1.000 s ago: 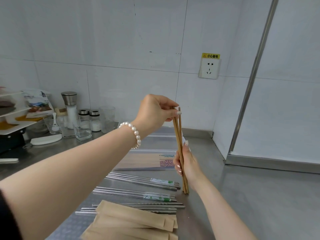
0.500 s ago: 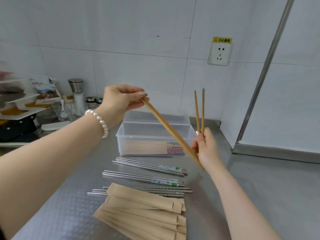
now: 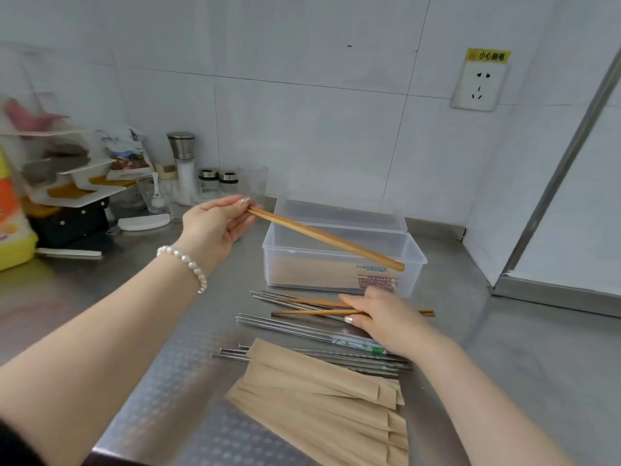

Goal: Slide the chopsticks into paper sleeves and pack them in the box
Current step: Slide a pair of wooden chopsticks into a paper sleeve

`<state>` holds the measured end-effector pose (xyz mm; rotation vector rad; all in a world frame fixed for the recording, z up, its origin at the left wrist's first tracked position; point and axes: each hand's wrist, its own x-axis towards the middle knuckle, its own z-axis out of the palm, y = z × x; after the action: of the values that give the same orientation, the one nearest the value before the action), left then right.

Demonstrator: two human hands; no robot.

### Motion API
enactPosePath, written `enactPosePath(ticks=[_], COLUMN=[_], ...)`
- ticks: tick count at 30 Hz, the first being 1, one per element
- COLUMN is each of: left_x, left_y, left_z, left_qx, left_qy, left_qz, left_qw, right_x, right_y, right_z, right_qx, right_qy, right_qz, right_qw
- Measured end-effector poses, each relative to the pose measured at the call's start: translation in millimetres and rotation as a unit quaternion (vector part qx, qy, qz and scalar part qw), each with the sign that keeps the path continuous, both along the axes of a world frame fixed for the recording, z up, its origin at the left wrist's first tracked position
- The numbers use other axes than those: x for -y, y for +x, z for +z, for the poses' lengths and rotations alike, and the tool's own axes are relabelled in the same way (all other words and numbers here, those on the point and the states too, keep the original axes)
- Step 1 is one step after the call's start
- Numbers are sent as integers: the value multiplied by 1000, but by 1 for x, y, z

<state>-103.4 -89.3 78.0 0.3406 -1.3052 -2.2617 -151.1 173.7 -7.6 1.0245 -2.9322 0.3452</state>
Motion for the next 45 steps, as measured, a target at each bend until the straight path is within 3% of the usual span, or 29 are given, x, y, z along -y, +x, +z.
enactPosePath(ticks=[7, 9, 13, 15, 17, 19, 25, 32, 37, 45], left_x=[-25, -30, -29, -27, -25, -24, -25, -28, -33, -40], left_y=[-11, -12, -13, -15, -15, -16, -14, -7, -4, -1], left_z=[-21, -25, -36, -40, -38, -36, -42, -47, -47, -43], left_qx=[1, -2, -10, -12, -20, -21, -6, 5, 9, 14], left_qy=[42, 60, 82, 79, 70, 63, 59, 60, 64, 57], left_qz=[-3, 2, 8, 7, 4, -1, -23, -32, -32, -38], left_qw=[999, 998, 997, 997, 997, 998, 998, 998, 997, 998], right_x=[1, -2, -17, -16, -9, -1, -5, -15, -8, -10], right_y=[-1, -1, 12, 24, 34, 38, 23, 20, 27, 15], right_z=[-3, 1, 30, 43, 47, 42, 31, 33, 34, 21], right_qx=[-126, -97, 56, 118, 138, 156, 158, 225, 193, 126], right_qy=[32, -11, -133, -77, 18, 48, -11, -79, -6, -88], right_qz=[-45, -56, -29, 1, 30, 52, 25, 21, 36, -21], right_qw=[990, 994, 989, 990, 990, 985, 987, 971, 980, 988])
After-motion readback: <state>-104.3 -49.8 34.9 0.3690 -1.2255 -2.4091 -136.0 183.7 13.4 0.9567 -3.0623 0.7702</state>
